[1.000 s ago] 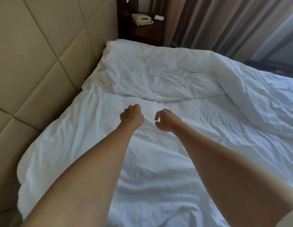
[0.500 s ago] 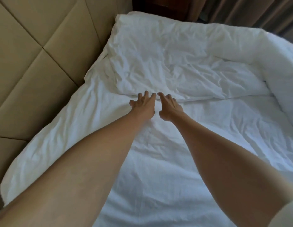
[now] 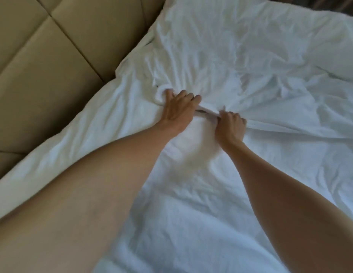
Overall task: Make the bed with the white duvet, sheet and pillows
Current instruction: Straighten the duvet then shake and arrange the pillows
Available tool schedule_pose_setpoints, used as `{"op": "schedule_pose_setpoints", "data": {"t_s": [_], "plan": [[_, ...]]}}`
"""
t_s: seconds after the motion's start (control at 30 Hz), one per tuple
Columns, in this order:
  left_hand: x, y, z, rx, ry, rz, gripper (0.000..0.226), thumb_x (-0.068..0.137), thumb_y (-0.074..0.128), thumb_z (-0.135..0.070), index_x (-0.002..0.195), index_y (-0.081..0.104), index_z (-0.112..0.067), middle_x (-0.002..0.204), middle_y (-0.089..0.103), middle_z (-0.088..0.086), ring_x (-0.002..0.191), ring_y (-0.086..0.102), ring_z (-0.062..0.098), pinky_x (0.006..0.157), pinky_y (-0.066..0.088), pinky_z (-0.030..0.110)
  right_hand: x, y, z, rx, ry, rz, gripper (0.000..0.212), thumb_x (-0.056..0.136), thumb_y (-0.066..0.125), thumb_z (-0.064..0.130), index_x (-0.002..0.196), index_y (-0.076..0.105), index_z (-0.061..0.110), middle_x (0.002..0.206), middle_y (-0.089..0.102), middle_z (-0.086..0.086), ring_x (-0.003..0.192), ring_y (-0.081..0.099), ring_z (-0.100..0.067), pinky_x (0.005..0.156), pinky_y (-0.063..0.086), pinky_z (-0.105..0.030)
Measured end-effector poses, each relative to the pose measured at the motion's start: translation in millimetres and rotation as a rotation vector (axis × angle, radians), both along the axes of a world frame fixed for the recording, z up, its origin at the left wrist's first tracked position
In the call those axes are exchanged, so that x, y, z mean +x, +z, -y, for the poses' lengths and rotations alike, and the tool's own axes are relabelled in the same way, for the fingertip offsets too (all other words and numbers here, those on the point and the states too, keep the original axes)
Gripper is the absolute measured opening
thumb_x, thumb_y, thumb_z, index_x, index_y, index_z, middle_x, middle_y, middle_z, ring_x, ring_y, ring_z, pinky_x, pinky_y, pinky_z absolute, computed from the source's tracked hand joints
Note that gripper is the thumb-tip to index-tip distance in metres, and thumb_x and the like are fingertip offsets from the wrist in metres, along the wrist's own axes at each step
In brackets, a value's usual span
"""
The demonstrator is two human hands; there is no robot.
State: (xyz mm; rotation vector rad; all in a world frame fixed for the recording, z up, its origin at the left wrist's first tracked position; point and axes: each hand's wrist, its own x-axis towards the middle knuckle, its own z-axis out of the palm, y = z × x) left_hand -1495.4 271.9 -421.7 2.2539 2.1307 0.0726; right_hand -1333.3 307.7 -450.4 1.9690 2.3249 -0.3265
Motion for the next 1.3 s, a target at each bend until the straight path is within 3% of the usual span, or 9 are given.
{"op": "schedule_pose_setpoints", "data": {"t_s": [0.1, 0.23, 0.37, 0.47, 0.6, 0.73, 0.87, 1.13, 1.3], "plan": [[-28.7, 7.2, 8.3, 0.006, -0.075, 0.030, 0.031, 0.067, 0.067, 0.000, 0.095, 0.063, -0.011, 0.077, 0.066, 0.007, 0.076, 0.063, 0.030, 0.066, 0.042, 0.040, -10.0, 19.8, 11.7, 0.051, 0.116, -0.110, 0.027, 0.099, 0.041, 0.015, 0.118, 0.059, 0.014, 0.112, 0.065, -0.016, 0.103, 0.060, -0.037, 0.084, 0.043, -0.039], [-73.0, 33.6, 10.2, 0.029, 0.194, 0.197, 0.046, 0.088, 0.064, -0.020, 0.133, 0.052, -0.012, 0.118, 0.060, 0.015, 0.112, 0.054, 0.034, 0.078, 0.046, 0.043, -65.8, 66.6, 22.7, 0.031, 0.139, -0.262, 0.028, 0.100, 0.042, 0.026, 0.124, 0.055, 0.019, 0.112, 0.066, -0.019, 0.102, 0.062, -0.041, 0.080, 0.045, -0.041], [-133.4, 77.0, 36.0, 0.349, 0.261, 0.184, 0.027, 0.090, 0.052, -0.002, 0.115, 0.063, -0.002, 0.105, 0.059, 0.022, 0.098, 0.053, 0.039, 0.076, 0.043, 0.043, -142.4, 121.4, 40.9, 0.060, 0.203, -0.419, 0.025, 0.101, 0.040, 0.028, 0.108, 0.058, 0.013, 0.099, 0.068, -0.019, 0.091, 0.061, -0.041, 0.069, 0.039, -0.040], [-176.7, 108.6, 48.1, 0.411, 0.251, 0.181, 0.026, 0.088, 0.043, -0.011, 0.097, 0.066, -0.001, 0.099, 0.056, 0.020, 0.094, 0.049, 0.035, 0.073, 0.041, 0.038, -158.8, 143.6, 56.2, 0.086, 0.308, -0.526, 0.028, 0.101, 0.042, 0.034, 0.097, 0.057, 0.010, 0.086, 0.068, -0.017, 0.079, 0.060, -0.041, 0.062, 0.033, -0.036], [-177.4, 103.8, 74.2, 0.002, 0.480, 0.191, 0.025, 0.093, 0.049, -0.012, 0.106, 0.070, -0.014, 0.123, 0.056, 0.010, 0.120, 0.042, 0.031, 0.098, 0.031, 0.037, -144.5, 125.3, 81.1, -0.367, 0.416, -0.412, 0.019, 0.091, 0.058, 0.029, 0.107, 0.059, 0.019, 0.099, 0.067, -0.008, 0.093, 0.060, -0.031, 0.075, 0.041, -0.031], [-152.7, 78.9, 140.4, -0.360, 0.576, 0.263, 0.037, 0.092, 0.048, -0.004, 0.124, 0.059, -0.020, 0.133, 0.050, 0.007, 0.125, 0.042, 0.031, 0.100, 0.036, 0.047, -142.9, 130.0, 117.6, -0.559, 0.427, -0.484, 0.013, 0.087, 0.059, 0.018, 0.085, 0.072, 0.016, 0.069, 0.068, 0.004, 0.063, 0.061, -0.007, 0.059, 0.045, -0.020], [-152.4, 80.6, 197.4, -0.394, 0.625, 0.343, 0.043, 0.087, 0.041, 0.001, 0.123, 0.056, -0.017, 0.130, 0.049, 0.008, 0.119, 0.045, 0.031, 0.091, 0.037, 0.044, -160.4, 142.9, 161.3, -0.600, 0.416, -0.451, 0.016, 0.089, 0.055, 0.022, 0.081, 0.069, 0.020, 0.064, 0.069, 0.005, 0.062, 0.063, -0.011, 0.057, 0.051, -0.027], [-176.8, 73.5, 355.3, -0.339, 0.859, 0.473, 0.049, 0.094, 0.039, -0.018, 0.142, 0.041, -0.025, 0.146, 0.041, 0.005, 0.137, 0.033, 0.029, 0.107, 0.031, 0.049, -190.6, 157.1, 269.6, -0.604, 0.521, -0.453, 0.015, 0.092, 0.056, 0.019, 0.084, 0.069, 0.022, 0.071, 0.069, 0.005, 0.080, 0.062, -0.014, 0.068, 0.051, -0.028], [-197.5, 40.4, 475.6, -0.453, 0.998, 0.780, 0.103, 0.063, 0.055, -0.061, 0.154, 0.019, -0.027, 0.159, 0.025, 0.003, 0.145, 0.025, 0.028, 0.114, 0.029, 0.049, -222.9, 145.4, 347.5, -0.590, 0.560, -0.493, 0.031, 0.089, 0.068, 0.022, 0.119, 0.064, 0.020, 0.117, 0.061, -0.001, 0.098, 0.057, -0.013, 0.081, 0.044, -0.021]]}}
